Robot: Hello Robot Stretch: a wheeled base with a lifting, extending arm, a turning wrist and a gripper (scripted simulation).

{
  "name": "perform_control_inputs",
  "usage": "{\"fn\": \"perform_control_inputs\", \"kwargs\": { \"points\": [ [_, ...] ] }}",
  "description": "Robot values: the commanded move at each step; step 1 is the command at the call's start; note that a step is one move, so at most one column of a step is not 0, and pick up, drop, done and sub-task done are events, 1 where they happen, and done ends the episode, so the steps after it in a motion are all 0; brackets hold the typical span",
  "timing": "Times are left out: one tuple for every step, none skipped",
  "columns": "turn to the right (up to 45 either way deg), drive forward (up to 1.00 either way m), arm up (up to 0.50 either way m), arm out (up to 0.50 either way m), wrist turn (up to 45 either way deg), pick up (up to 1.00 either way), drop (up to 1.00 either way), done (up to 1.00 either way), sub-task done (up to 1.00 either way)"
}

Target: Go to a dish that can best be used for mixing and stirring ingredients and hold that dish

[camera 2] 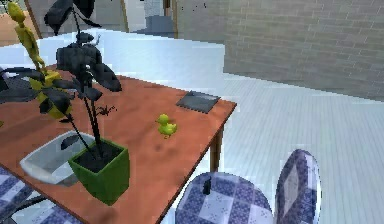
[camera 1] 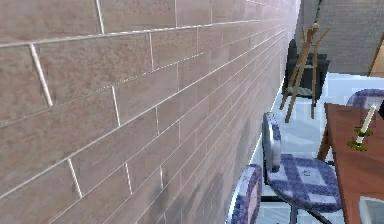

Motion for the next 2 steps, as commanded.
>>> {"fn": "perform_control_inputs", "kwargs": {
  "points": [
    [42.0, 0.00, 0.00, 0.00, 0.0, 0.00, 0.00, 0.00, 0.00],
    [0.0, 0.10, 0.00, 0.00, 0.0, 0.00, 0.00, 0.00, 0.00]
  ]
}}
